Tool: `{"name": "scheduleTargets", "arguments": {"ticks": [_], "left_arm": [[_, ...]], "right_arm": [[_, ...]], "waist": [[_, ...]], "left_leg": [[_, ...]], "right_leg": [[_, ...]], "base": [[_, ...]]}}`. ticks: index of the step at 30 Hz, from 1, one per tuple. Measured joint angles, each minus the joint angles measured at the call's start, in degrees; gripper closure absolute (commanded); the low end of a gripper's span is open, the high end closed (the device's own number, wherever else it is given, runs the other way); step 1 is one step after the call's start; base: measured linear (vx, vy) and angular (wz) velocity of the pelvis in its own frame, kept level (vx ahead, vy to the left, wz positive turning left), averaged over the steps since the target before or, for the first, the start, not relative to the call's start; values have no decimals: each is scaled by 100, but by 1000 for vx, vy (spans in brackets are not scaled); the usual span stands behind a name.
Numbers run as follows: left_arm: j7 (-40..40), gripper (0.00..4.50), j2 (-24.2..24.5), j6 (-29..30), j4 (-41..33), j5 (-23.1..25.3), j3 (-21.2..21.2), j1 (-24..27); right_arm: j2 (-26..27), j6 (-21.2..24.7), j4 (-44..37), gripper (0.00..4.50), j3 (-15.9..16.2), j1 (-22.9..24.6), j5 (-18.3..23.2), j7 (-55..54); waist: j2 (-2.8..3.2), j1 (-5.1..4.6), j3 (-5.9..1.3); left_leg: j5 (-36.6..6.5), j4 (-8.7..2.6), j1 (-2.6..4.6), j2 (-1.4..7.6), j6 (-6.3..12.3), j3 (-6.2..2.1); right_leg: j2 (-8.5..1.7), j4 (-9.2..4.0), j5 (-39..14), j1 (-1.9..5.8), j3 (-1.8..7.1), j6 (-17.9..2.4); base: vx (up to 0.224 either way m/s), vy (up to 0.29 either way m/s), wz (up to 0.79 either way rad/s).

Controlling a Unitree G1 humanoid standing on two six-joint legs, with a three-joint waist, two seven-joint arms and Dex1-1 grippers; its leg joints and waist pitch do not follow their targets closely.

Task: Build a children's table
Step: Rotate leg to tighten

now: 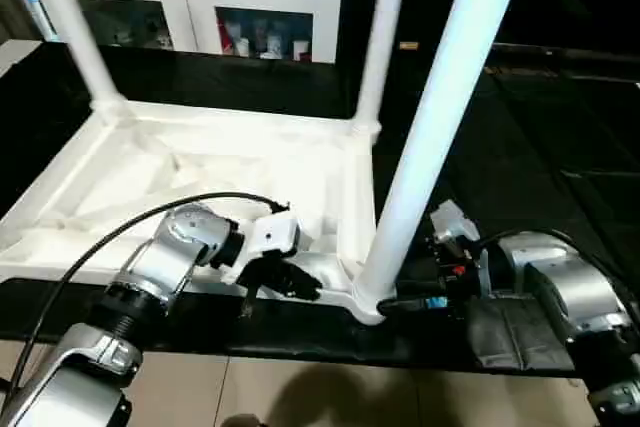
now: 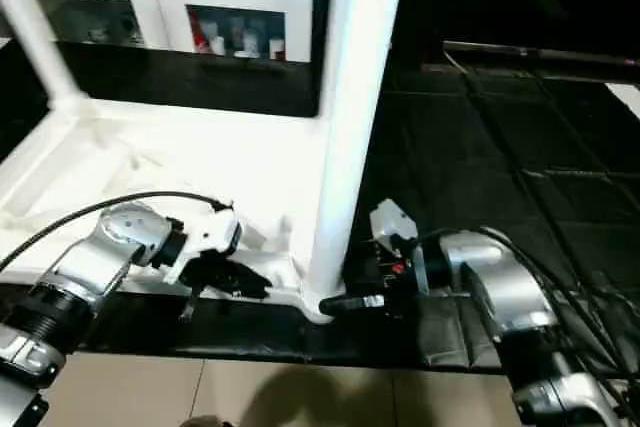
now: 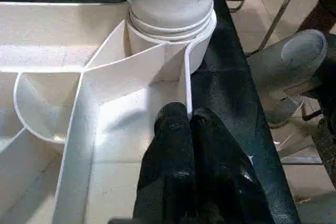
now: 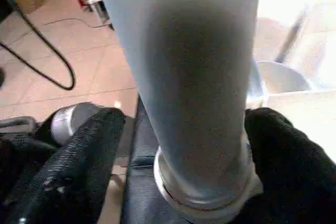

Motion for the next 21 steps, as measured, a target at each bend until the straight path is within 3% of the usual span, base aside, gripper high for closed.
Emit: {"name": "scheduleTargets", "arguments": {"ticks": [7, 15, 21], "left_arm": [[-87, 450, 3, -115, 0, -4, -77, -2], [-104, 450, 4, -200, 1, -3, -111, -2], [-88, 450, -24, -213, 1, -6, -110, -2]], "right_arm": [[5, -166, 205, 139, 193, -137, -74, 194], [18, -262, 319, 216, 205, -175, -74, 210], [18, -358, 352, 236, 195, -197, -68, 213]], "waist": [[-3, 0, 0], [-4, 3, 0], [-9, 1, -2]], "left_leg": [[0, 23, 1, 2, 0, -4], [0, 32, 0, 2, 0, -5], [0, 35, 1, 2, 0, -6]], "right_leg": [[0, 23, 0, 0, 0, 0], [-1, 31, 0, 0, 1, 1], [-1, 34, 0, 1, 2, 1]], "base": [[0, 0, 0], [0, 0, 0], [0, 0, 0]]}}
